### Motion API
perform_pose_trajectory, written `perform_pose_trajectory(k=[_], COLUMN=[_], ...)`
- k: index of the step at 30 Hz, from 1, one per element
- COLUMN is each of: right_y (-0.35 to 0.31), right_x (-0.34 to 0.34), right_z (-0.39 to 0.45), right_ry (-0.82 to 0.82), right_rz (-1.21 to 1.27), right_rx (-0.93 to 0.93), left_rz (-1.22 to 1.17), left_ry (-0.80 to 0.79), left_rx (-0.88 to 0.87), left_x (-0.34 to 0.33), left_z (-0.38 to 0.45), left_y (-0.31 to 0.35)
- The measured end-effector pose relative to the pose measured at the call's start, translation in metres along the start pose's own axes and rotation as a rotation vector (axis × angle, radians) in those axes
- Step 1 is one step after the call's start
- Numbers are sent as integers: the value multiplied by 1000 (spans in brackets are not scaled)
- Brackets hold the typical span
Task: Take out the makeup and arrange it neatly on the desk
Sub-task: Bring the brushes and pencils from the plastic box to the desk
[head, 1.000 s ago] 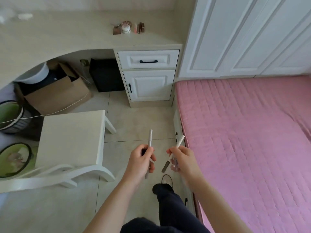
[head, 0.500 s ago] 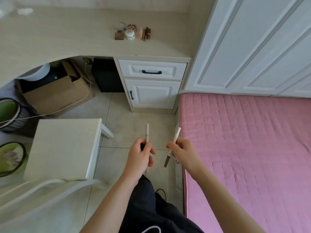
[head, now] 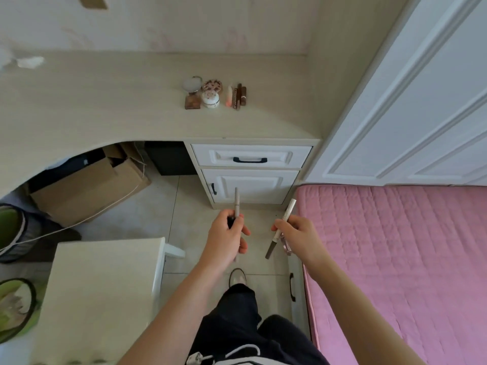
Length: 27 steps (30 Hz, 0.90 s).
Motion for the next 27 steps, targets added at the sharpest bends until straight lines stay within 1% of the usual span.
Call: perform_pose_trajectory(k=[6, 15, 18, 23, 27], right_y=[-38, -81, -100, -131, -147], right_x=[-6, 7, 15, 33, 45], right_z=[55, 153, 192, 256, 304], right_ry=[32, 60, 51, 11, -19], right_rz=[-24, -133, -156, -259, -310], right_rx=[18, 35, 50, 55, 28], left_rz=[11, -38, -47, -53, 2], left_ry=[-12, -37, -24, 18, 43], left_rx=[-12, 52, 61, 71, 56], left_x=[14, -1, -9, -24, -36], left_z=[64, 157, 193, 253, 295], left_y=[31, 62, 81, 115, 138])
Point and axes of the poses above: each hand's wrist, its own z-axis towards the middle knuckle, its own x-axis out of the back of the hand, y = z × x, the point moved 8 cm from there along z, towards the middle knuckle, and after that the axes turned 1 degree about -y, right-handed, at the moved point
